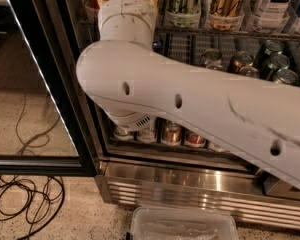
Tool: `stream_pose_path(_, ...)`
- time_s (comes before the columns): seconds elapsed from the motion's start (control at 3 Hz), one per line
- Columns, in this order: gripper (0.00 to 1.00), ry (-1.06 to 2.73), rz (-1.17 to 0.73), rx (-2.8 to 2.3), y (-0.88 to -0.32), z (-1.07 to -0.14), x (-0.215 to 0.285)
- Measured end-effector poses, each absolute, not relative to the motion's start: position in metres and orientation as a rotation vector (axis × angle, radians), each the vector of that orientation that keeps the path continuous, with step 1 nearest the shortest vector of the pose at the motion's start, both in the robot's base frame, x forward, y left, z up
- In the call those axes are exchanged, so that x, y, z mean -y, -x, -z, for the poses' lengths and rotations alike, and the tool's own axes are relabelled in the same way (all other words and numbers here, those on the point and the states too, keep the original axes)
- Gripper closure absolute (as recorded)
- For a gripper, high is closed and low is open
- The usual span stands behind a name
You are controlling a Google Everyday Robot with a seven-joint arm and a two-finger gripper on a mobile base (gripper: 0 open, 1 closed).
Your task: Pick coke can from top shelf of fridge
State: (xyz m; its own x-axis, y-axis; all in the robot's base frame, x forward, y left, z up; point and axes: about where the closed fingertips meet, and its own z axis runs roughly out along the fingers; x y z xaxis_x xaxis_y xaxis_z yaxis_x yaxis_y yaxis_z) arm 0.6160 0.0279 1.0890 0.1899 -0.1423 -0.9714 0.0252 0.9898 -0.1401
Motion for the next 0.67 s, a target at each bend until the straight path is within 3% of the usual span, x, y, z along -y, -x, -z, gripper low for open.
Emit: stream_pose_path(0.67,0.33,0.078,0.163,-1.37,-0.6284,-1.092,-0.0094)
